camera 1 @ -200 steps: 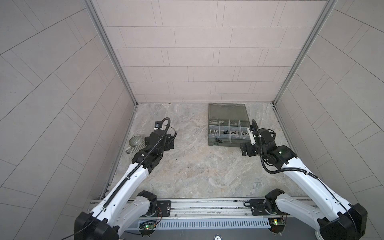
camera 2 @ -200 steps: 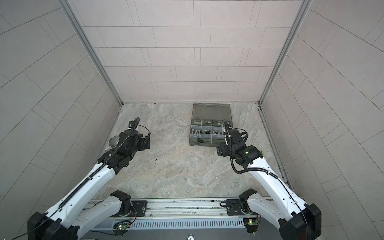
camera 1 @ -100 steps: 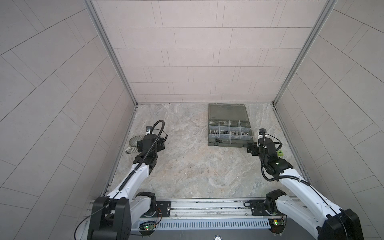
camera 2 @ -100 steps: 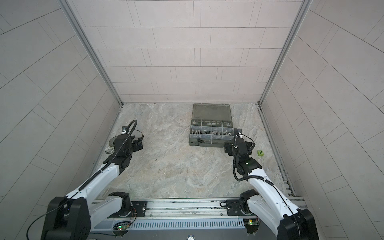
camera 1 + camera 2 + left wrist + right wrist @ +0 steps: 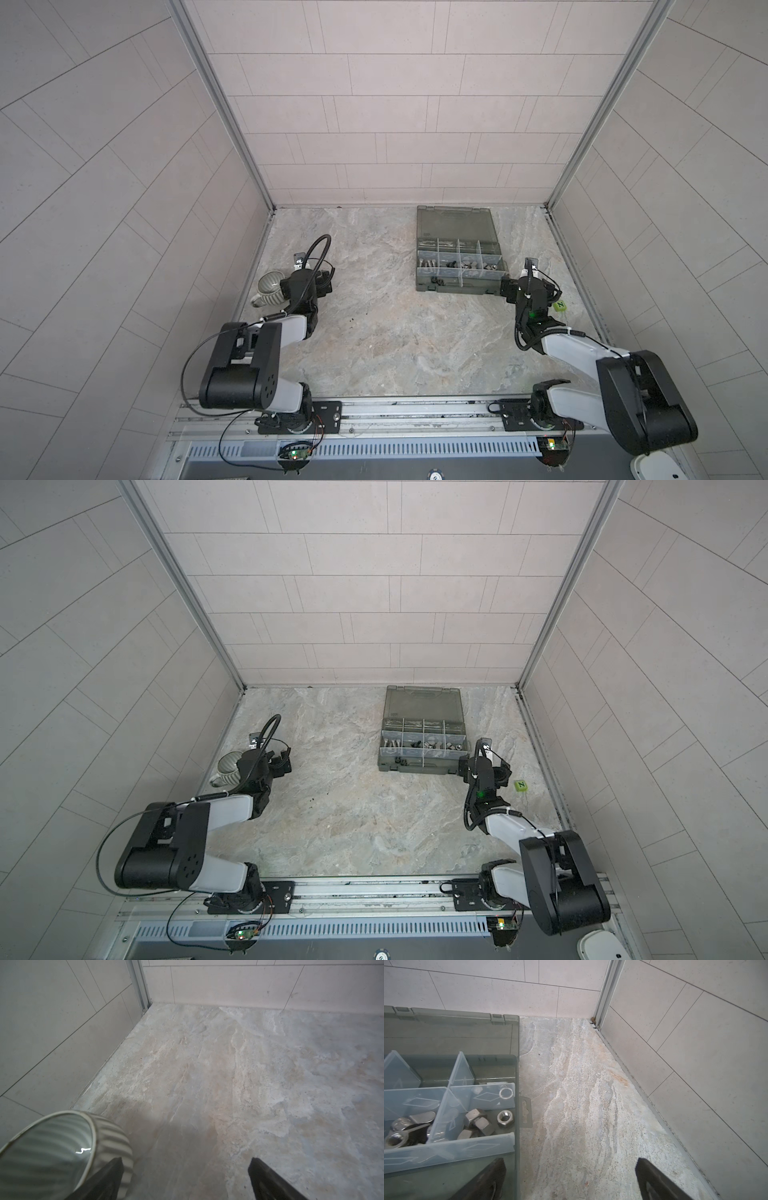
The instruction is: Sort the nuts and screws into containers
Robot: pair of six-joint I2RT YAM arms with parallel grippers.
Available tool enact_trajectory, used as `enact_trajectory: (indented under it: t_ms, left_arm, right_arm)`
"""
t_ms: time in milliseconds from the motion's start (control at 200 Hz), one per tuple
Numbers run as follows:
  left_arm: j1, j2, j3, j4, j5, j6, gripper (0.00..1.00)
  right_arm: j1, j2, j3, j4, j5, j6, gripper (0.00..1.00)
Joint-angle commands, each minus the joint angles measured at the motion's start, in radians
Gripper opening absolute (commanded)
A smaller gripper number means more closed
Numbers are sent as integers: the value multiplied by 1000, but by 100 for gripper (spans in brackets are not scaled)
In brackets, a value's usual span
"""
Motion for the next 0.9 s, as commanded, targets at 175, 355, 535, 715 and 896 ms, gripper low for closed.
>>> enact_trajectory:
  t_ms: [175,355,535,715,896]
  left_arm:
    - [6,85,-38,242,86,37,100]
    - [6,98,-8,199,78,32,100]
    - [7,100,-5,199,76,32,100]
    - [-4,93,-10,194,58,37,100]
    - [-31,91,0,175,12,57,100]
  right_arm:
    - [-71,174,-11,311,-90,-18,99]
    - [-73,310,11,435,-212,-73,99]
    - [-73,301,46,353,-208,-68,99]
    - [-72,309,38,382,-211,-72,99]
    - [-73,310,35,387,-213,-78,99]
